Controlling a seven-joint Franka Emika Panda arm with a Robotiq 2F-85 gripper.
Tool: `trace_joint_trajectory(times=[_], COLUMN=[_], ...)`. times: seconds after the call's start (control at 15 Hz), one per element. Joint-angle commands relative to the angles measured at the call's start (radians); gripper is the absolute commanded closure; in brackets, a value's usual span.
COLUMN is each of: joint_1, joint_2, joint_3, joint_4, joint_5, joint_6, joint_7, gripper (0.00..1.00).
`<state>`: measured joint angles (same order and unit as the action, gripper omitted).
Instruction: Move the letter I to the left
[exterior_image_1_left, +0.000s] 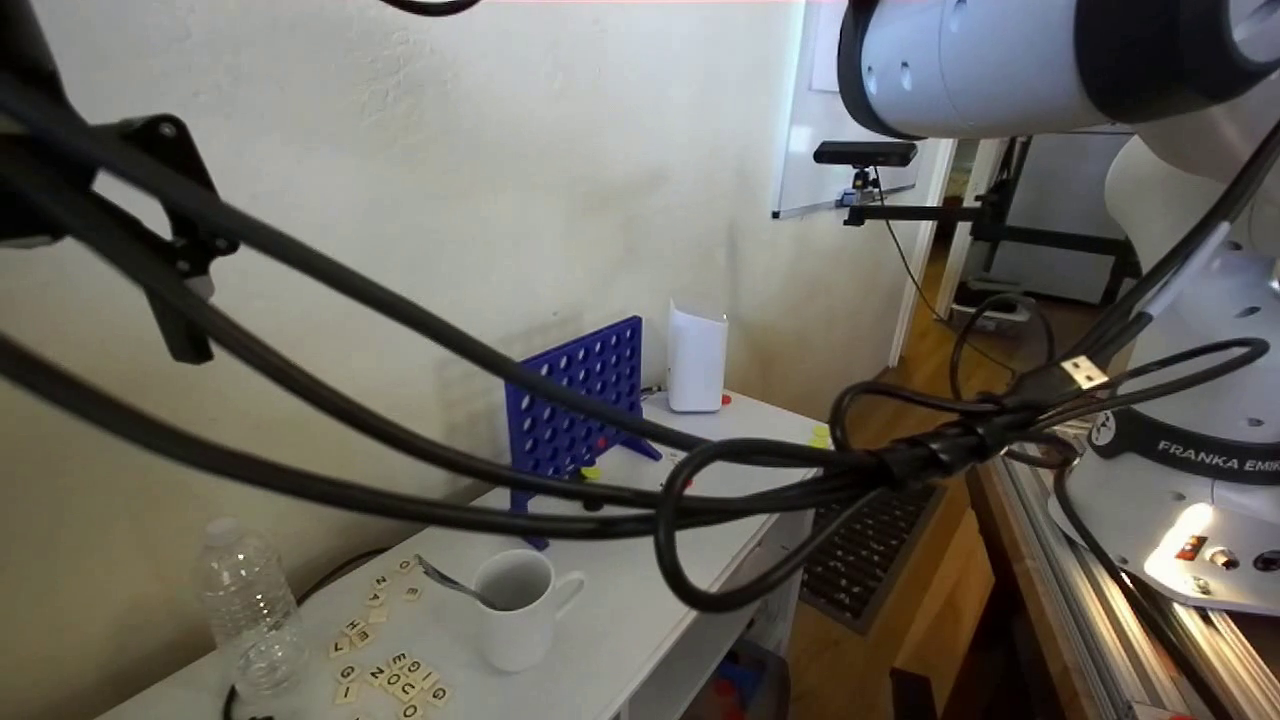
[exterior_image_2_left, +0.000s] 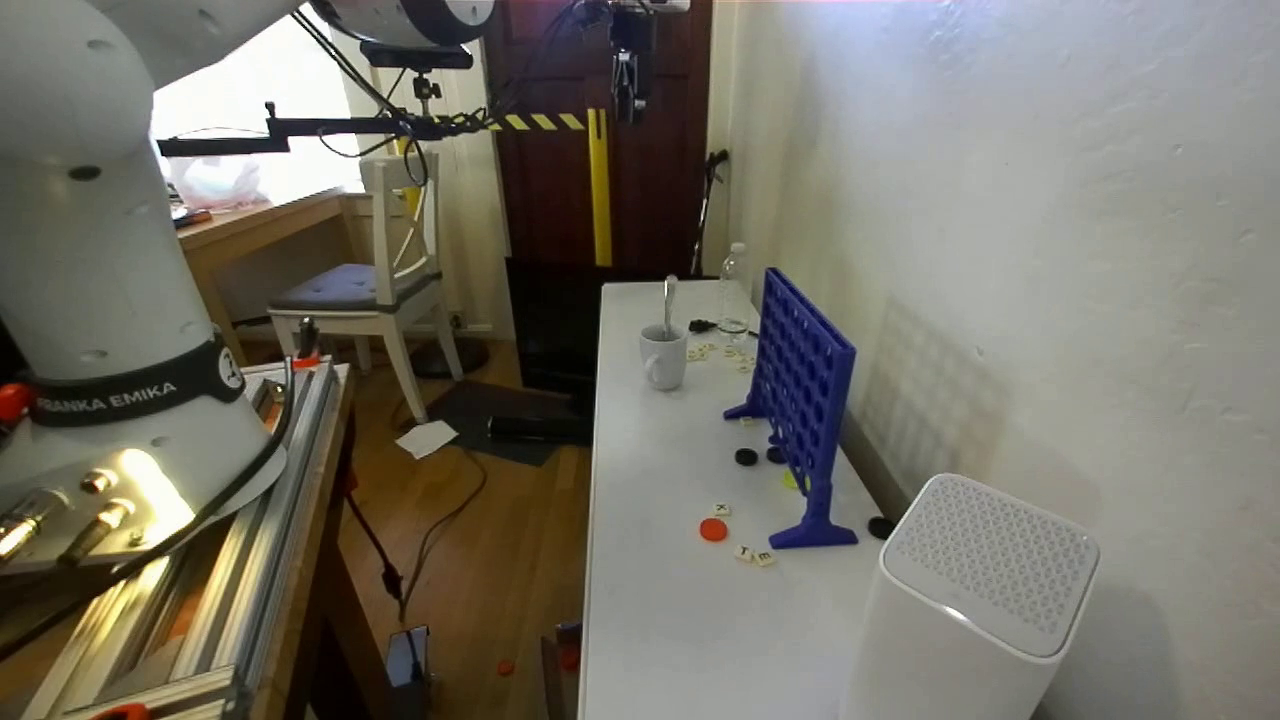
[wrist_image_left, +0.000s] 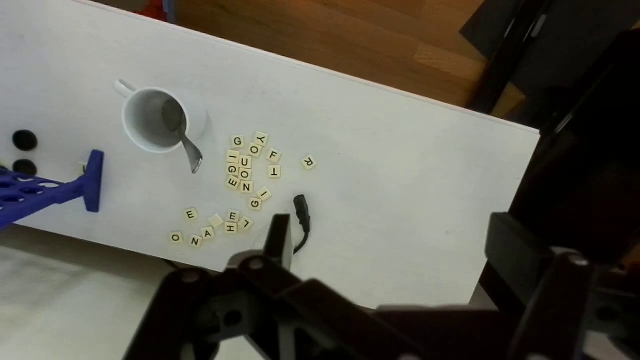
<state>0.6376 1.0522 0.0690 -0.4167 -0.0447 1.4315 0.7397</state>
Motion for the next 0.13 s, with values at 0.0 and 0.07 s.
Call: trace_joint_trajectory(times=[0.0,0.07], joint_1=[-0.002,-0.005], joint_2=[-0.005,-0.001], joint_3=[-0.012,-0.013], joint_4=[-0.016,-0.016], joint_5=[0.010,0.010], joint_6=[0.007,0.007], joint_7=[-0.004,-0.006], gripper=[0.00,0.00])
